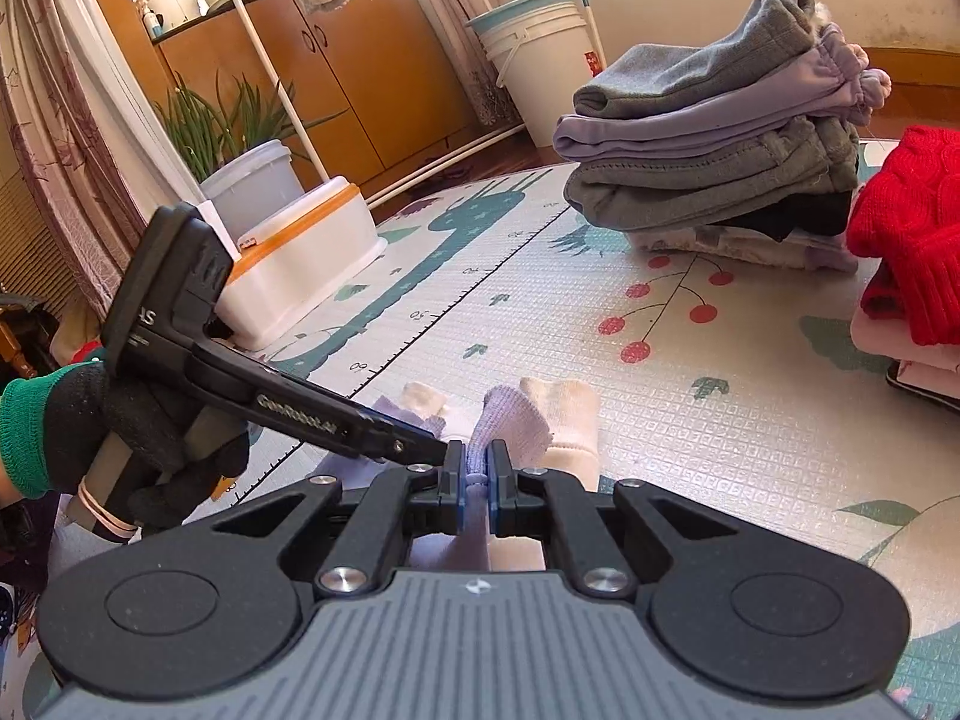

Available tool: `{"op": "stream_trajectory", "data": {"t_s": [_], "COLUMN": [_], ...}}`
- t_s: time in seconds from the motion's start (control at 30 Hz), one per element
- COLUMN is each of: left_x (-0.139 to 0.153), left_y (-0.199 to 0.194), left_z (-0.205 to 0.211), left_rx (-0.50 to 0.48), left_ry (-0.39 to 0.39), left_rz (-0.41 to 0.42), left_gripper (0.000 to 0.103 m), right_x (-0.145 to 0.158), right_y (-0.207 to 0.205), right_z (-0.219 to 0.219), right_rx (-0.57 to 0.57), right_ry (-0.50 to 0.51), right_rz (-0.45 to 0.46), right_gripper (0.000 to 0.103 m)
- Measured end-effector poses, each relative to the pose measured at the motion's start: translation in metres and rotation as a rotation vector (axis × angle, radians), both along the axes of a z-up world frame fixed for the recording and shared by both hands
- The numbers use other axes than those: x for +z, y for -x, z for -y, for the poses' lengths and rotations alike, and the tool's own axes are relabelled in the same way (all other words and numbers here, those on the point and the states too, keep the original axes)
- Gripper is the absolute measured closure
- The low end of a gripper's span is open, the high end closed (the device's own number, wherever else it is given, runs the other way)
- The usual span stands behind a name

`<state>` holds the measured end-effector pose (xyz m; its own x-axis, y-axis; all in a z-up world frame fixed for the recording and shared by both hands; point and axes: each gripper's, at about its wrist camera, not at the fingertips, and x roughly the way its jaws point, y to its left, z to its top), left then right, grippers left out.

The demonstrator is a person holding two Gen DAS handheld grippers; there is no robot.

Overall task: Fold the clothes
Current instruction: 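Grasp the lavender cuffs and cream hem with the left tool, then lift the hem and fold it over toward the collar with the left tool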

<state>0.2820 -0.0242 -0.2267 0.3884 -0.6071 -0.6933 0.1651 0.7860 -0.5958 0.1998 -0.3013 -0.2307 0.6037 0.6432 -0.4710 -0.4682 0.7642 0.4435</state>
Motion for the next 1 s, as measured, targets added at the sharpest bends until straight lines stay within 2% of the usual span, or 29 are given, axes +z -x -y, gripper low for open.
{"op": "stream_trajectory", "data": {"t_s": [0.07, 0.1, 0.13, 0.27, 0.3, 0.33, 0.37, 0.4, 0.5, 0.57, 0.63, 0.67, 0.7, 0.73, 0.83, 1.0], "left_x": [-0.012, -0.020, -0.028, -0.044, -0.043, -0.040, -0.035, -0.029, -0.013, -0.008, -0.013, -0.014, -0.015, -0.016, -0.010, 0.000], "left_y": [-0.008, -0.012, -0.015, -0.018, -0.017, -0.015, -0.012, -0.010, -0.002, 0.001, 0.001, 0.001, 0.000, 0.000, 0.008, 0.023], "left_z": [-0.005, -0.006, -0.008, -0.005, -0.002, 0.002, 0.004, 0.006, 0.004, 0.004, 0.009, 0.013, 0.016, 0.020, 0.021, 0.022], "left_rx": [-0.010, -0.024, -0.030, -0.051, -0.070, -0.095, -0.113, -0.127, -0.118, -0.100, -0.084, -0.087, -0.091, -0.096, -0.079, -0.046], "left_ry": [0.148, 0.209, 0.236, 0.407, 0.416, 0.412, 0.396, 0.376, 0.343, 0.294, 0.161, 0.117, 0.084, 0.051, 0.072, 0.126], "left_rz": [-0.048, -0.077, -0.111, -0.161, -0.150, -0.132, -0.097, -0.057, 0.071, 0.127, 0.125, 0.128, 0.135, 0.142, 0.144, 0.146], "left_gripper": [0.064, 0.057, 0.054, 0.055, 0.058, 0.072, 0.077, 0.095, 0.098, 0.098, 0.098, 0.098, 0.098, 0.098, 0.098, 0.098], "right_x": [-0.001, 0.000, 0.003, 0.012, 0.012, 0.012, 0.012, 0.011, 0.010, 0.009, 0.008, 0.008, 0.004, -0.002, -0.013, -0.016], "right_y": [-0.001, 0.001, 0.003, 0.009, 0.010, 0.010, 0.009, 0.008, 0.005, 0.001, -0.004, -0.007, -0.012, -0.016, -0.012, 0.011], "right_z": [0.001, 0.002, 0.003, 0.006, 0.007, 0.008, 0.008, 0.009, 0.011, 0.012, 0.010, 0.009, 0.006, 0.002, -0.003, -0.013], "right_rx": [0.005, 0.011, 0.014, 0.027, 0.026, 0.025, 0.023, 0.021, 0.011, -0.007, -0.029, -0.041, -0.059, -0.081, -0.079, -0.038], "right_ry": [0.003, -0.002, -0.007, -0.025, -0.027, -0.032, -0.038, -0.045, -0.059, -0.060, -0.043, -0.031, 0.008, 0.060, 0.103, 0.134], "right_rz": [0.000, 0.007, 0.017, 0.039, 0.039, 0.037, 0.034, 0.031, 0.029, 0.026, 0.024, 0.021, 0.001, -0.028, -0.043, -0.002], "right_gripper": [0.094, 0.094, 0.094, 0.094, 0.094, 0.094, 0.094, 0.094, 0.094, 0.094, 0.094, 0.092, 0.086, 0.084, 0.084, 0.084]}}
